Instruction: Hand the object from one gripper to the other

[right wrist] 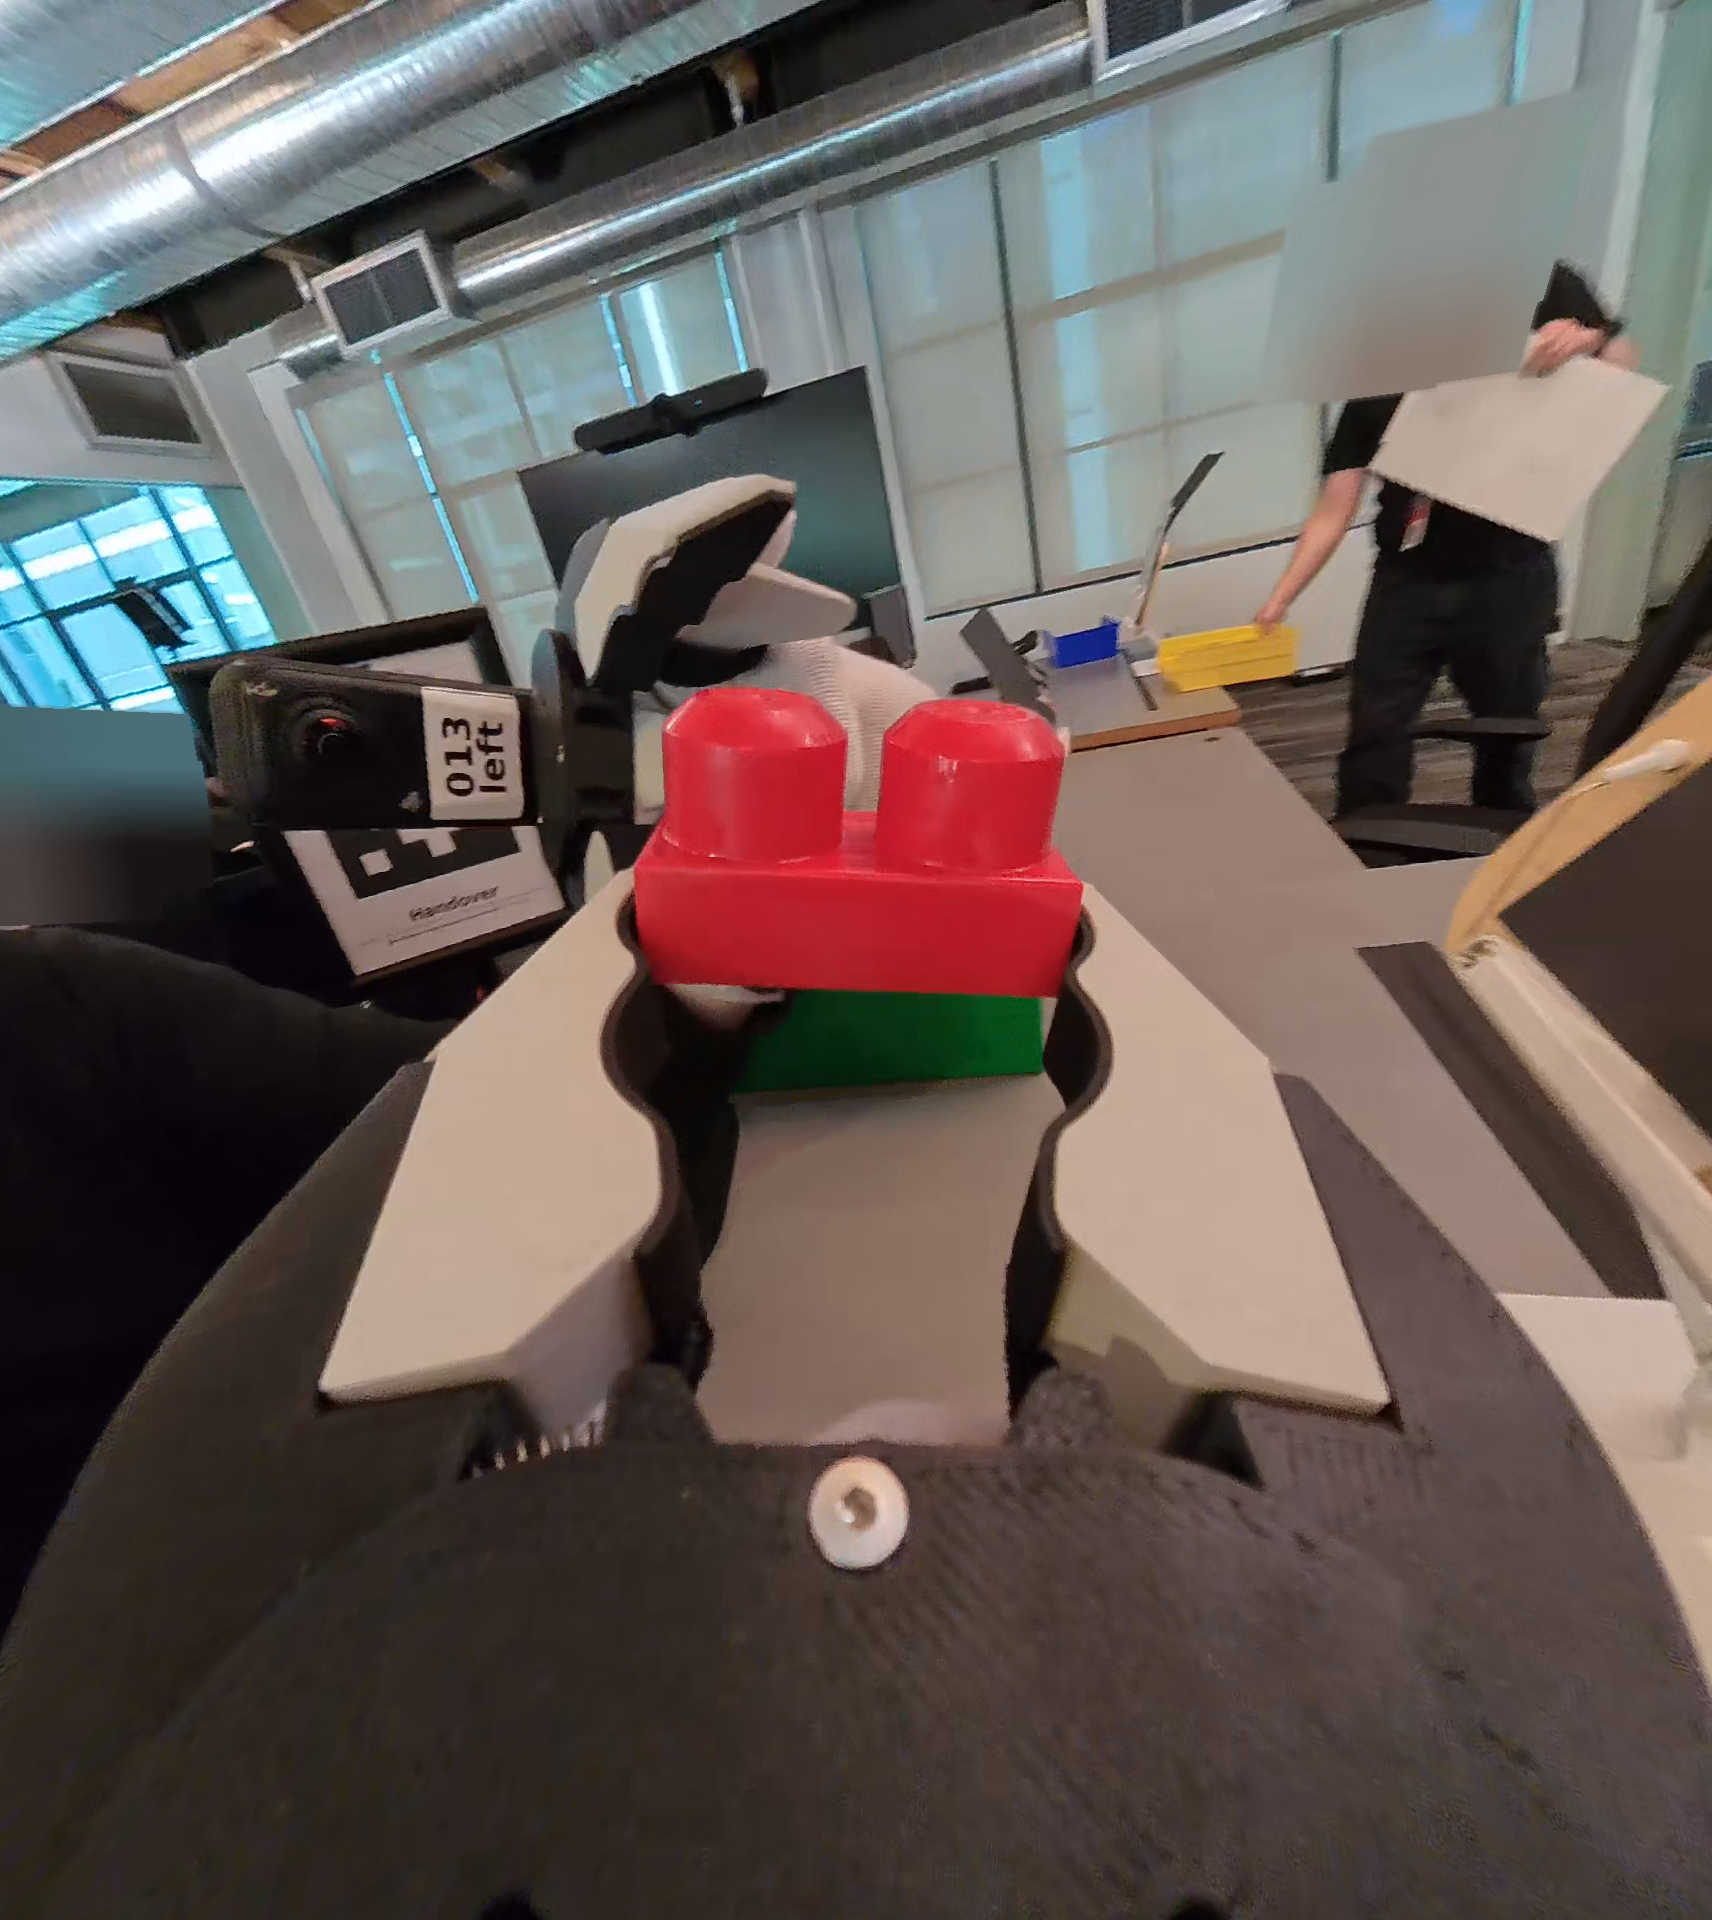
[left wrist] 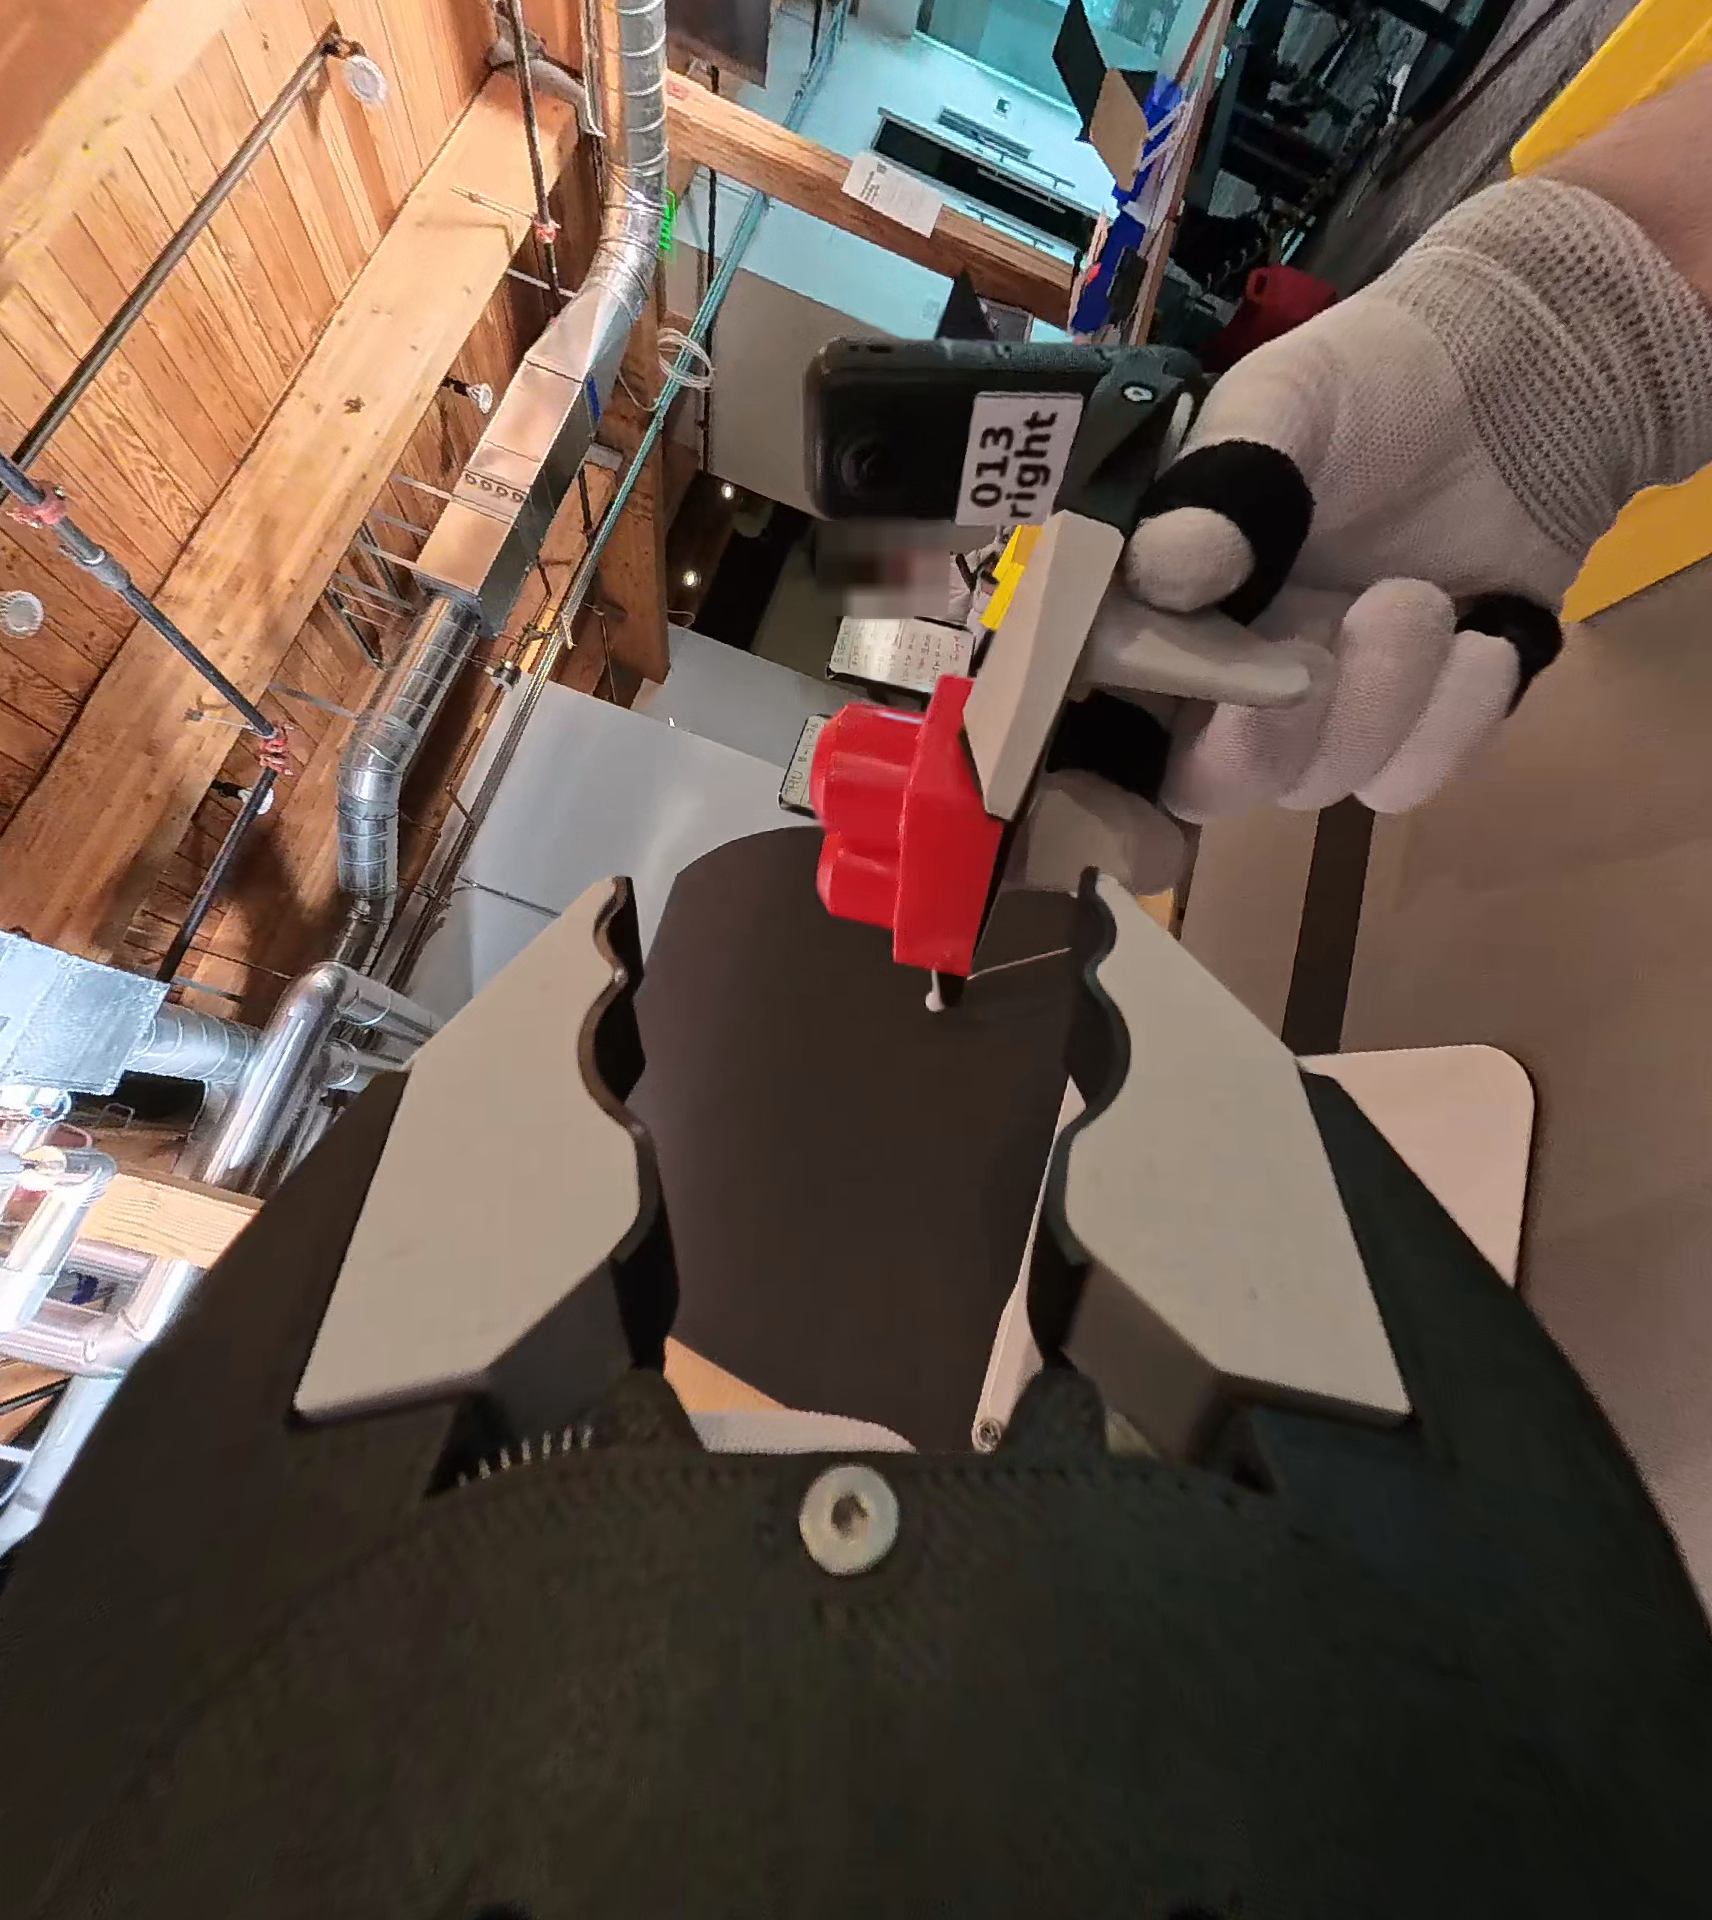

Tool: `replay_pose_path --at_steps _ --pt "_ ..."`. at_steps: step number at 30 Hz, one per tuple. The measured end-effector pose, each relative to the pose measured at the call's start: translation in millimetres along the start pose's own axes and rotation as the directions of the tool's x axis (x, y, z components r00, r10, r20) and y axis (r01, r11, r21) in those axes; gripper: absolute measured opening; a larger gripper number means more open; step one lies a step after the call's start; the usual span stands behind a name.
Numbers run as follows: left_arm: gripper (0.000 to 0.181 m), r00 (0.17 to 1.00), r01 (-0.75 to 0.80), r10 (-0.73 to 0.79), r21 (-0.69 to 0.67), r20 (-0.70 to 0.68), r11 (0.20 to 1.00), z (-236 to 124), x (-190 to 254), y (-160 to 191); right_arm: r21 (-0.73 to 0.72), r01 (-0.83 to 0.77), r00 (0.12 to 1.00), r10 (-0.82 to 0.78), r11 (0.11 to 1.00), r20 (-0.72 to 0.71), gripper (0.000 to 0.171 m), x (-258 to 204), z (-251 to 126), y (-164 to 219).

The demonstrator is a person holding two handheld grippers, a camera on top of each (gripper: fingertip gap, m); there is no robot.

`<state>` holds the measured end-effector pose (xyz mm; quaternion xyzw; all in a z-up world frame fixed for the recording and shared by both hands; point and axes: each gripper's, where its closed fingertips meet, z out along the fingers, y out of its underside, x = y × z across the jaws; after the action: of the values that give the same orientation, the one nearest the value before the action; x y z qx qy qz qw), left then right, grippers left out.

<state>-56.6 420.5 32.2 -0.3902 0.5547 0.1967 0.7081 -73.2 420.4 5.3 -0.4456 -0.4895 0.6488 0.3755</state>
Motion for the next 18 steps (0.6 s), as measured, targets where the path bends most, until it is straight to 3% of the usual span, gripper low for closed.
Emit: replay_pose_path --at_steps 6,13,18 --pt "0.071 0.999 -0.031 0.031 -0.035 -0.018 0.999 14 16 10 -0.052 -0.018 0.995 0.023 0.998 0.095 0.072 -11 16 16" --pt "0.045 0.999 -0.047 0.046 -0.043 -0.025 0.998 18 23 17 -0.035 -0.055 0.986 0.060 0.998 0.157 0.072 -14 17 20" --pt "0.042 0.998 -0.057 0.056 -0.048 -0.035 0.997 20 27 18 -0.030 -0.066 0.983 0.070 0.997 0.167 0.073 -12 15 22"
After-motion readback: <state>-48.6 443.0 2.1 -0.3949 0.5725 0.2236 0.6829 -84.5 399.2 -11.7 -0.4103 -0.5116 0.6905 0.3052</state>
